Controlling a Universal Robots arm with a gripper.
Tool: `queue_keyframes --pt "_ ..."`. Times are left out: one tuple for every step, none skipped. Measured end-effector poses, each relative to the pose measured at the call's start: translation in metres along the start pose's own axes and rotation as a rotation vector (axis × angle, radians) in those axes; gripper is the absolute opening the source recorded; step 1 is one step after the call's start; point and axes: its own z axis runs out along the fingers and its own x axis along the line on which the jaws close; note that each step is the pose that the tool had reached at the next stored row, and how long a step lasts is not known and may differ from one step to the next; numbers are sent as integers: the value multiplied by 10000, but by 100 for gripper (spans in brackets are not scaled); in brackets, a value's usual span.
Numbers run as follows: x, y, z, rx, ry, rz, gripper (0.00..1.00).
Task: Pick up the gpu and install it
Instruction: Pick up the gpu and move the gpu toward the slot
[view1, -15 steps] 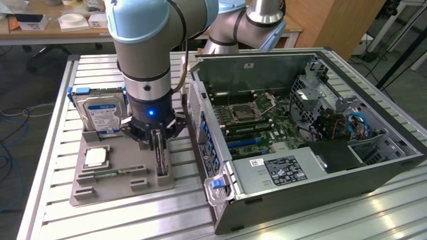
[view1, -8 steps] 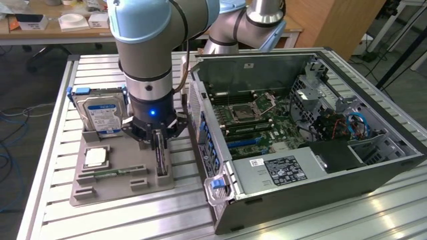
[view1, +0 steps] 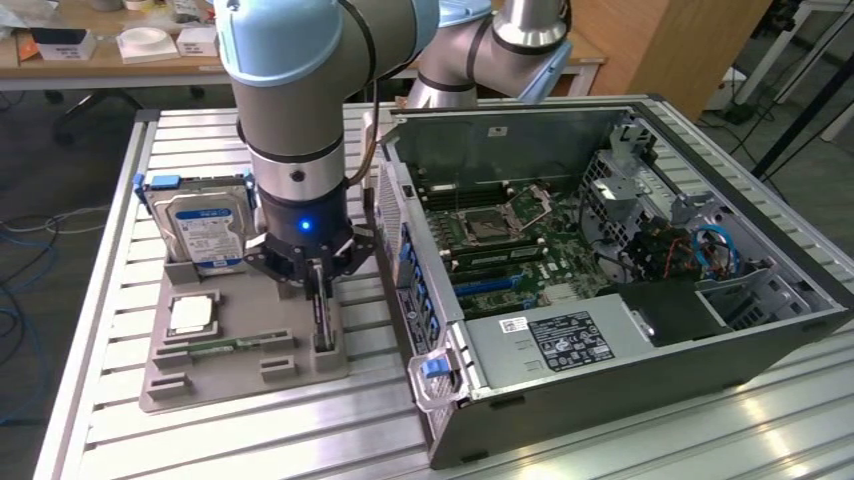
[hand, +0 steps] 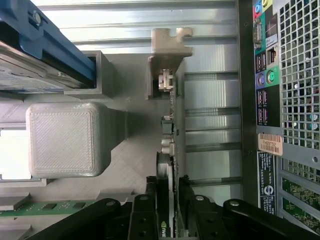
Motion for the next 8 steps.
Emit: queue_keyframes --pt "0 0 0 1 0 0 33" --pt "0 0 0 1 0 0 33" --pt "0 0 0 1 0 0 26" --pt "0 0 0 1 0 0 26" --pt "0 0 0 1 0 0 26" --pt "0 0 0 1 0 0 26" --pt "0 0 0 0 -1 0 26" --pt "0 0 0 0 -1 0 26"
